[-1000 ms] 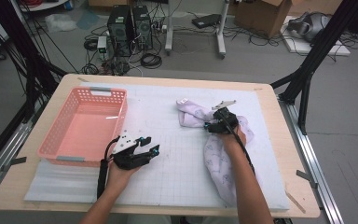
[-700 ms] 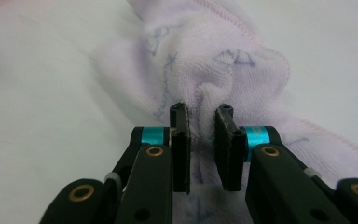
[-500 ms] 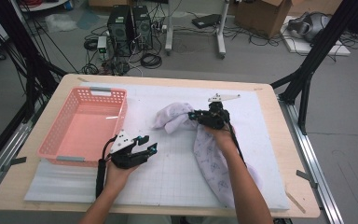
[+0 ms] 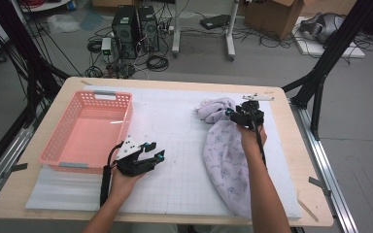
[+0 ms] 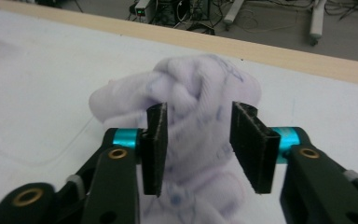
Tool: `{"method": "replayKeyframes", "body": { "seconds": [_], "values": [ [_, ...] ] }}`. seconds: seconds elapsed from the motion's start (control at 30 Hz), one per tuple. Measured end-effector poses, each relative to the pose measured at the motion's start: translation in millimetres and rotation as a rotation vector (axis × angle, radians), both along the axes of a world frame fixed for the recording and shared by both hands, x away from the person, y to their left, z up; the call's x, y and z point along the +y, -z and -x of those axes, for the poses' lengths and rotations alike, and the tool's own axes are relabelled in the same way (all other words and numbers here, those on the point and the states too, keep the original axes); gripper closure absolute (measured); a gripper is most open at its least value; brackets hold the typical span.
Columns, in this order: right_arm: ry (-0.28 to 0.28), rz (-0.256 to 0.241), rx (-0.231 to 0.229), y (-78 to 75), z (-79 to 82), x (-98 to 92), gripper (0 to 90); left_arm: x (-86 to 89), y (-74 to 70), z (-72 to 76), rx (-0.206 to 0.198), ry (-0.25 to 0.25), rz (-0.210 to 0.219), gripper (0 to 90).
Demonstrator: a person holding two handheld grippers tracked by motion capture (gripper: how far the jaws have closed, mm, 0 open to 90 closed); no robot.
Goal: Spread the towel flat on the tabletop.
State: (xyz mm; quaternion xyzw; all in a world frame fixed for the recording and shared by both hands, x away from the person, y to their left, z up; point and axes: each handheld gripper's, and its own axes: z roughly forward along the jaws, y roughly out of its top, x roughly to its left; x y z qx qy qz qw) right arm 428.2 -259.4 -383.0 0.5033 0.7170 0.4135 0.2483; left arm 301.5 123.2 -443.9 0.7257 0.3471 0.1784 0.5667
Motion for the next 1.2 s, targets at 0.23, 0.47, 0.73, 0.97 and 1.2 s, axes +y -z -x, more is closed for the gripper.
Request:
{"method": "replayKeyframes", "body": {
  "seconds": [0.23, 0.47, 0.73, 0.97, 1.2],
  "values": [
    [-0.059, 0.099, -0.040, -9.8, 36.2, -16.0, 55.2, 0.3, 0.1, 0.5, 0.000, -0.002, 0.002, 50.5],
    [-0.178, 0.072, 0.015, 16.8, 88.0, -32.1, 45.3, 0.6, 0.2, 0.1, 0.001, -0.003, 0.011, 50.5],
    [-0.365, 0.052, 0.065, 31.6, 119.4, 15.3, 51.3, 1.3, 0.1, 0.6, 0.006, -0.005, 0.011, 50.5],
    [-0.397, 0.208, 0.135, 44.4, 116.1, 45.7, 79.2, -0.4, 2.3, 0.6, 0.012, -0.003, 0.001, 50.6],
    [-0.563, 0.090, 0.054, 16.3, 125.1, 62.7, 85.0, 3.4, 1.8, 0.4, 0.009, -0.015, 0.001, 51.0]
  ]
}}
